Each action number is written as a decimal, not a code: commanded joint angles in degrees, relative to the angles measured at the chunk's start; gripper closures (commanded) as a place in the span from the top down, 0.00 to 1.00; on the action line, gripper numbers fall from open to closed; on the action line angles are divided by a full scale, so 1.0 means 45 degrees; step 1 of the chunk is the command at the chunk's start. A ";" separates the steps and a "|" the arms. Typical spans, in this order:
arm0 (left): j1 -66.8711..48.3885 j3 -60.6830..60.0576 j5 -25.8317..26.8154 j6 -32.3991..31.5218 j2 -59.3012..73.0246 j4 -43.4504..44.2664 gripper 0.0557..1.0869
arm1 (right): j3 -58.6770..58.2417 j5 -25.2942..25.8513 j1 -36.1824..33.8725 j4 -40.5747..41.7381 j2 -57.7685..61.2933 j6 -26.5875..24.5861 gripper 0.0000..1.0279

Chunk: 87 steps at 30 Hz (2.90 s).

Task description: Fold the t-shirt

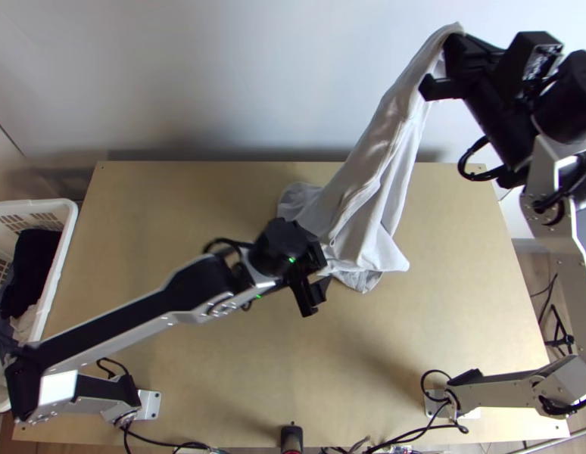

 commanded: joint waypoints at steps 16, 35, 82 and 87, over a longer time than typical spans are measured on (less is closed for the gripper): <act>0.0618 -0.5187 -0.3225 0.3435 0.3164 1.2090 0.95 | 0.2515 0.0033 0.1128 -0.2196 0.0015 0.0503 0.03; 0.1438 -0.5265 -0.3381 0.3649 -0.0157 1.2754 0.04 | 0.2534 0.0131 0.1011 -0.2860 -0.0532 0.0503 0.03; 0.5461 -0.8410 0.3005 0.2282 -0.4610 1.1836 0.96 | 0.2456 0.0228 0.1812 -0.2724 0.0367 0.0503 0.03; 0.3723 -1.0656 0.4197 0.4021 -0.6739 0.9024 0.95 | 0.2378 0.0228 0.1792 -0.2724 0.0503 0.0522 0.03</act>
